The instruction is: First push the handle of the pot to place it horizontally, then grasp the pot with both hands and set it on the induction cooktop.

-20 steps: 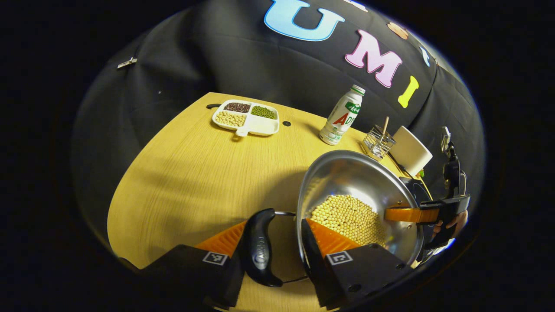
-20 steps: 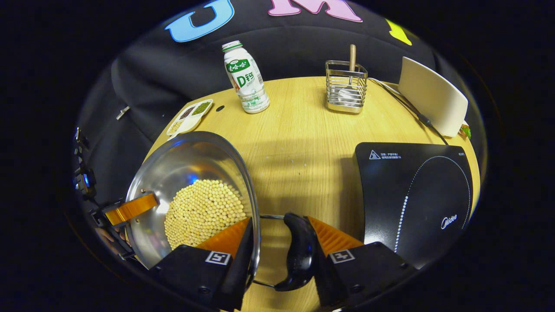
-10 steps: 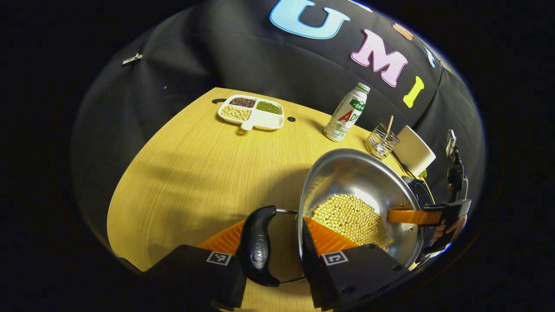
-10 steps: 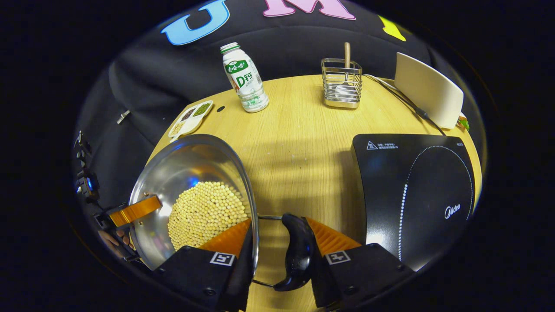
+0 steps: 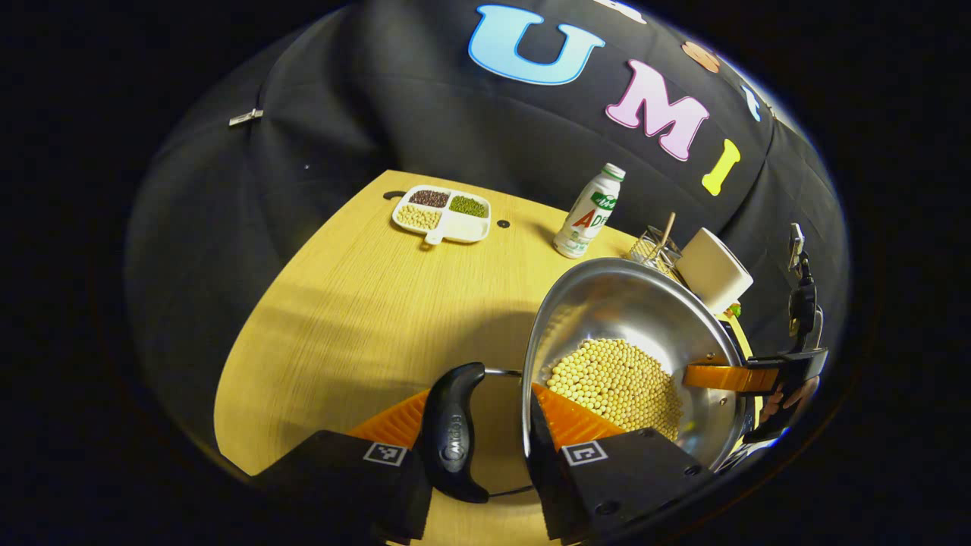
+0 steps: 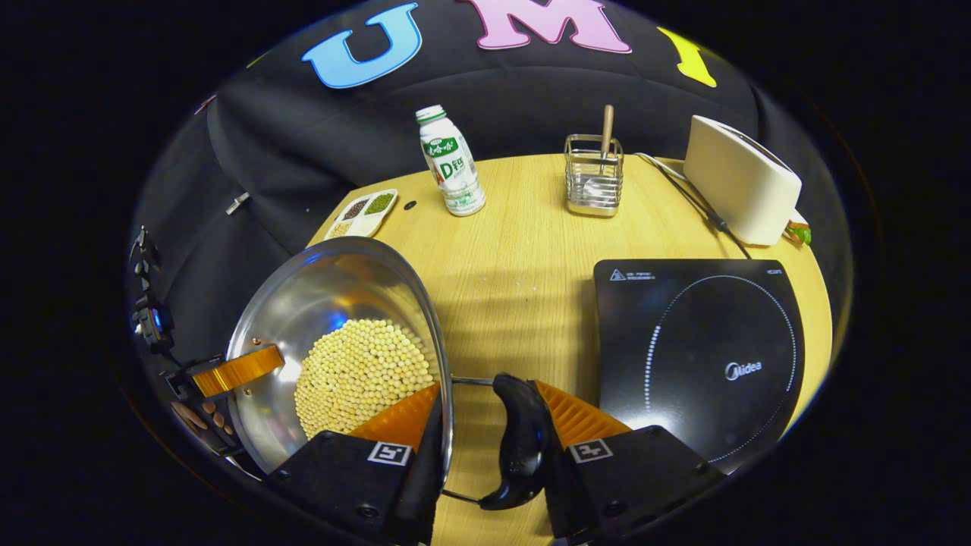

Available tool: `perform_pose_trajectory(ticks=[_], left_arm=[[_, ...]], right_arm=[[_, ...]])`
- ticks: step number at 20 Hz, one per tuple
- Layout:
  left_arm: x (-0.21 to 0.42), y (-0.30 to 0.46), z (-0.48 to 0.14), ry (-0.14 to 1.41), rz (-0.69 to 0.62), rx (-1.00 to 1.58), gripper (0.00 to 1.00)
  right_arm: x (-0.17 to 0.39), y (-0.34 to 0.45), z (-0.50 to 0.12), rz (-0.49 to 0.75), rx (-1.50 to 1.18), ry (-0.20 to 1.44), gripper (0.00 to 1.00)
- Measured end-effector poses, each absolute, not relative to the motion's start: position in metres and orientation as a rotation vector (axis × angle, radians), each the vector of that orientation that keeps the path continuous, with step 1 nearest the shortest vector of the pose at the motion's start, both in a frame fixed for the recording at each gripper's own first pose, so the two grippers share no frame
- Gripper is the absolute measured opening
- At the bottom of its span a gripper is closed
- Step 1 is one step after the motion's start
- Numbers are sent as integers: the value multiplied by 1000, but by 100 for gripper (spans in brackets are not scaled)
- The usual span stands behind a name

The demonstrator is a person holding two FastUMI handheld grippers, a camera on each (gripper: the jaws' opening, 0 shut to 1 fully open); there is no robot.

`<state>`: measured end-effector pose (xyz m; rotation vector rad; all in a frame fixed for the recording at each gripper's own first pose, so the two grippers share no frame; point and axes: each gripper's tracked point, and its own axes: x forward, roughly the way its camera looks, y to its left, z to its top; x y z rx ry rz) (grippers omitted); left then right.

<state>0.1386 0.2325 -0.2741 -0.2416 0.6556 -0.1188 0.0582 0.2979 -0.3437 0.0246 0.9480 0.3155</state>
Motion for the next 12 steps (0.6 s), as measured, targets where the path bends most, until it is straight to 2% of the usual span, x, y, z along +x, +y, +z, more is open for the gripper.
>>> perform_pose_trajectory(ticks=[6, 7, 8, 12], left_arm=[[108, 189, -237, 644, -109, -252, 59], [105, 180, -232, 640, -111, -256, 59], [103, 171, -228, 638, -114, -258, 59], [103, 133, -213, 626, -130, -251, 59]], right_arm=[[46, 256, -291, 329, 28, 893, 60], [45, 247, -282, 329, 27, 881, 55], [45, 238, -277, 328, 25, 872, 60], [49, 202, -261, 317, 36, 857, 60]])
